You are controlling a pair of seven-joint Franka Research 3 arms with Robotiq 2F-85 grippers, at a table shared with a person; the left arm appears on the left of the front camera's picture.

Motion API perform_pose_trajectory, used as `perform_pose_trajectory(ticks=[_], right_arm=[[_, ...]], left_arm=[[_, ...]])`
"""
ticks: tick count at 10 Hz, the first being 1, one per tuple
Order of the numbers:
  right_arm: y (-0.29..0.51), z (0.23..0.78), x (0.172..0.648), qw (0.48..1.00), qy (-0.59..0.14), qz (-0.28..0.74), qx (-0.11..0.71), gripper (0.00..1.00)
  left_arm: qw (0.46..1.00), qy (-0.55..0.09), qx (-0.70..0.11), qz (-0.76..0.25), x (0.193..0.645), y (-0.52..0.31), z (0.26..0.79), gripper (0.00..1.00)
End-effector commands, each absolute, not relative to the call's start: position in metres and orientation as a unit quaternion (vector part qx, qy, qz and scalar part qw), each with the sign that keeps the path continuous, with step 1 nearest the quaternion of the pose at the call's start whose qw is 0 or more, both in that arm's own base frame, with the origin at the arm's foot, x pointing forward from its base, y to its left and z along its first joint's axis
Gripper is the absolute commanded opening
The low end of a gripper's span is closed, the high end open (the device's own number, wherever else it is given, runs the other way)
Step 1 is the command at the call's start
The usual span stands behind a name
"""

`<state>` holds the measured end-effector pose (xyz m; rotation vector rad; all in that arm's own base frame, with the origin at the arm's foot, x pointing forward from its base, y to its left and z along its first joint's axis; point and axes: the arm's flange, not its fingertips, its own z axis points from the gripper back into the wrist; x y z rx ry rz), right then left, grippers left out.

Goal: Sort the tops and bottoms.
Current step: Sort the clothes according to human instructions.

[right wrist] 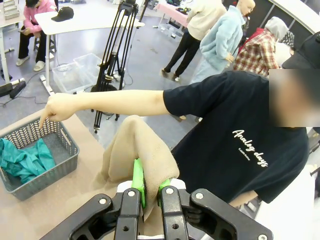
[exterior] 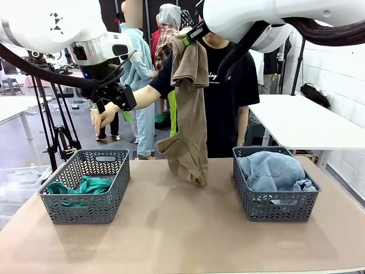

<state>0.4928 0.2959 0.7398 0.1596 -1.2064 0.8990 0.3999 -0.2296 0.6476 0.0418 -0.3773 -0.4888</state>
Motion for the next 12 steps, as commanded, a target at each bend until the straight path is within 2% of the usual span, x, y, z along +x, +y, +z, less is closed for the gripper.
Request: perform_pose_trajectory(ticks=[1,4,7,9,12], right_arm=[[0.296,0.745,0.492,0.721,-0.556,0.408,0.07,0.0],[0.296,0.745,0.492,0.721,-0.556,0.408,0.07,0.0],[0.296,0.745,0.492,0.721,-0.556,0.408,0.07,0.0],[0.296,0.745,0.492,0.721,-0.556,0.408,0.07,0.0],[0.296,0.745,0.492,0.721,-0.556,0.408,0.07,0.0]], left_arm=[[0.952,-0.184,0.027,-0.241,0.399,-0.227,0.649,1.0],[0.953,-0.186,0.021,-0.24,0.4,-0.23,0.648,1.0],[0.962,-0.215,0.025,-0.166,0.395,-0.14,0.674,1.0],[0.97,-0.198,0.056,-0.127,0.403,-0.08,0.676,1.0],[0.977,-0.195,0.009,-0.089,0.415,-0.01,0.687,1.0]])
